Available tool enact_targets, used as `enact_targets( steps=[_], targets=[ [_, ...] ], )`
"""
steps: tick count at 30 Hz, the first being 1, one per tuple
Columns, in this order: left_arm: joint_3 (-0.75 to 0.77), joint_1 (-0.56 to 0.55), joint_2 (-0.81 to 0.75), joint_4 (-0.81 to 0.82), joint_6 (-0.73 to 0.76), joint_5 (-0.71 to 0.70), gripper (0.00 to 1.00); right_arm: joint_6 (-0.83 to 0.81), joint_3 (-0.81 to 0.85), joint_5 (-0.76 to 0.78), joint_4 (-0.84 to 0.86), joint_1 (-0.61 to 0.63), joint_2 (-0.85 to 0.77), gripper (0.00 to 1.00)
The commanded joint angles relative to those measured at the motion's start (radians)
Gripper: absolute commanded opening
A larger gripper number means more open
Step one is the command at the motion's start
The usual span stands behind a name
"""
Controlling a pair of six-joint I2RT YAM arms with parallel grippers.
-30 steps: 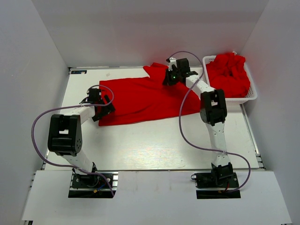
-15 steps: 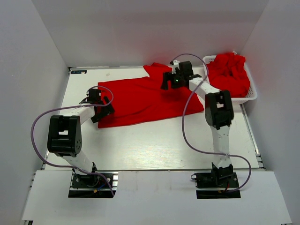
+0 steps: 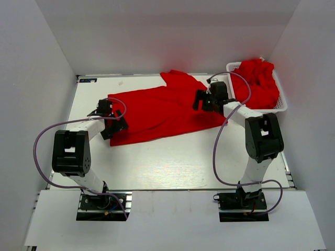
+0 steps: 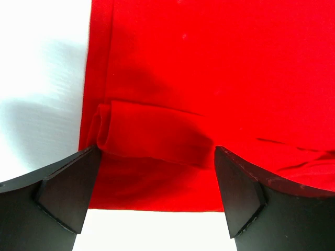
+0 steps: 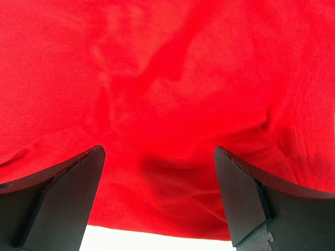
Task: Fold and stack the t-shirts
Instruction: Fold the flattened tshirt in 1/3 of the way
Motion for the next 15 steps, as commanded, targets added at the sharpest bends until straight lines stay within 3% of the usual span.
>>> enact_targets(
  steps=[1, 15],
  targets=[
    [-0.011, 0.005, -0.073, -0.023, -0.017, 0.045, 1.00, 0.046, -0.004, 0.021, -0.003, -0.014, 0.033, 0.90],
    [0.044, 0.016, -0.055, -0.011, -0.013, 0.037, 1.00, 0.093, -0.017, -0.066, -0.028, -0.063, 0.119, 0.90]
  ],
)
